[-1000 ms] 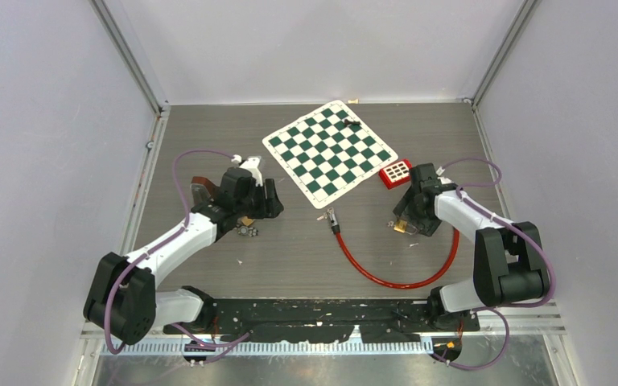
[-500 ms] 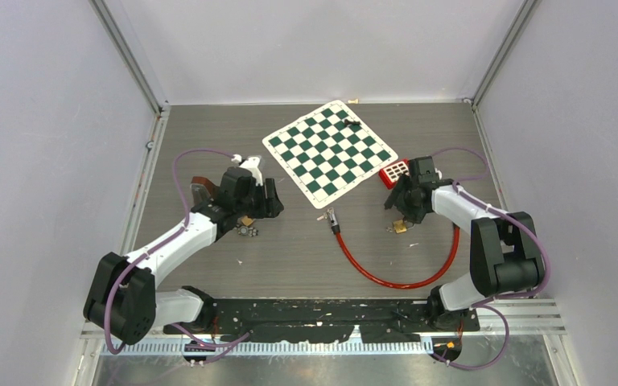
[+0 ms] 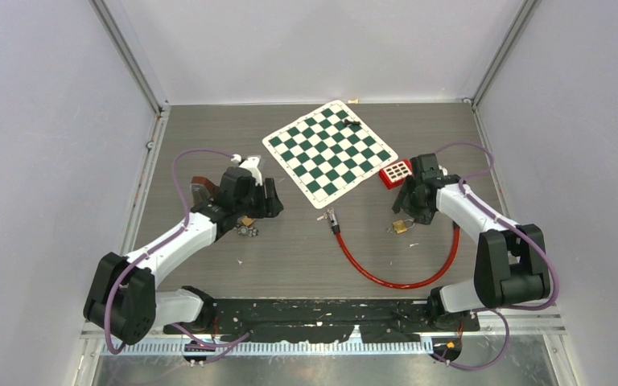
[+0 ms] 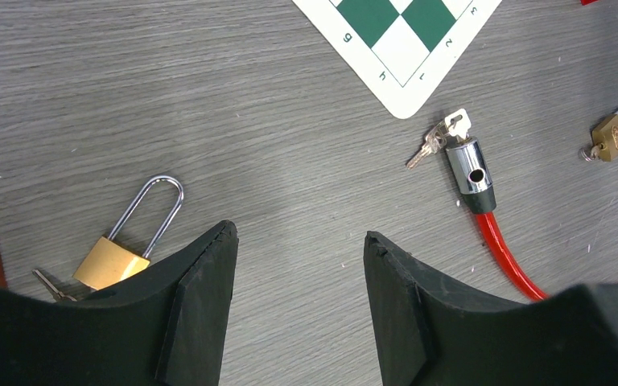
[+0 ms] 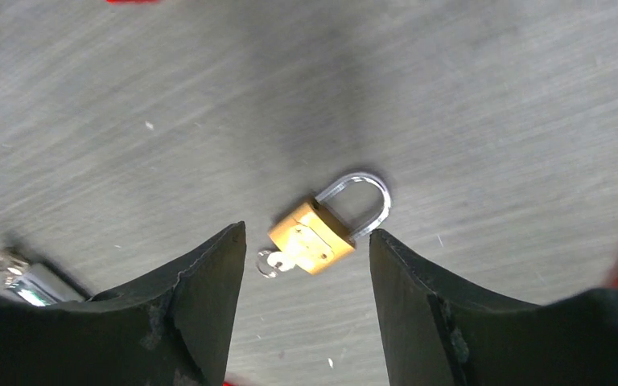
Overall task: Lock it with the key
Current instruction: Pick up the lock from the center of the board.
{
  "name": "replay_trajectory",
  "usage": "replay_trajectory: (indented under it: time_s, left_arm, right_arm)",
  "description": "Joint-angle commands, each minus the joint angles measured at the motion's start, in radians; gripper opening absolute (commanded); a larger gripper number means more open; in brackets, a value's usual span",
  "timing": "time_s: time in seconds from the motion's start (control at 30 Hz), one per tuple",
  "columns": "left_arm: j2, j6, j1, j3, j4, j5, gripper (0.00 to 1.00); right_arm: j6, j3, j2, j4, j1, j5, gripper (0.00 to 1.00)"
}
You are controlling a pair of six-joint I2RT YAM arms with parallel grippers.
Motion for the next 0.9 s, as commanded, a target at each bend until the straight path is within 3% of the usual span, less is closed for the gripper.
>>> replay_trajectory:
  time_s: [0.0,0.17,0.33,0.57,0.87]
  left_arm:
    - [-0.004,0.01,0.005,0.029,0.022,-0.006,0.58]
    - [-0.002,0.003,0.005,0.025,0.029,0.002,0.58]
    - [-0.005,-0.001,0.005,0.018,0.037,0.004,0.58]
    - [-0.02,-0.007,0.005,0.004,0.042,0.0,0.58]
    - [-0.033,-0.009,0.005,-0.004,0.046,-0.003,0.58]
  right_arm:
    - [0.12,-0.014,-0.042,-0.141,0.007,0.061,0.65]
    - [0.392,-0.039,-0.028,-0.146,0.012,0.058,0.73]
    - [0.587,-0.012,0.009,-0.173,0.023,0.088,0.75]
    - [0.748,0.056,0.114,-0.229,0.024,0.095,0.72]
    - [0.818,0.086,0.163,-0.248,0.025,0.126,0.68]
